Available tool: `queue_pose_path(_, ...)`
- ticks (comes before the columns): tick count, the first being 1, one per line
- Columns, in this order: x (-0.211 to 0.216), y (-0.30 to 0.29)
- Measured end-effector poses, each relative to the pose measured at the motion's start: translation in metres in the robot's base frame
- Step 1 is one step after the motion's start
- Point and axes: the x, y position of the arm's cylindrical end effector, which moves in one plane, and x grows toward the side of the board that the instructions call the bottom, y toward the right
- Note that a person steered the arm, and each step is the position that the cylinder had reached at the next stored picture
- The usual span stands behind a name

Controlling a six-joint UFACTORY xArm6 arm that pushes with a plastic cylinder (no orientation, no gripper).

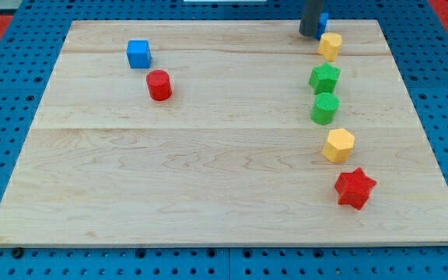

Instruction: Move the blue triangle to the top of the yellow heart

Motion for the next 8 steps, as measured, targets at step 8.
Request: queue_pose_path(8, -0.024, -0.02)
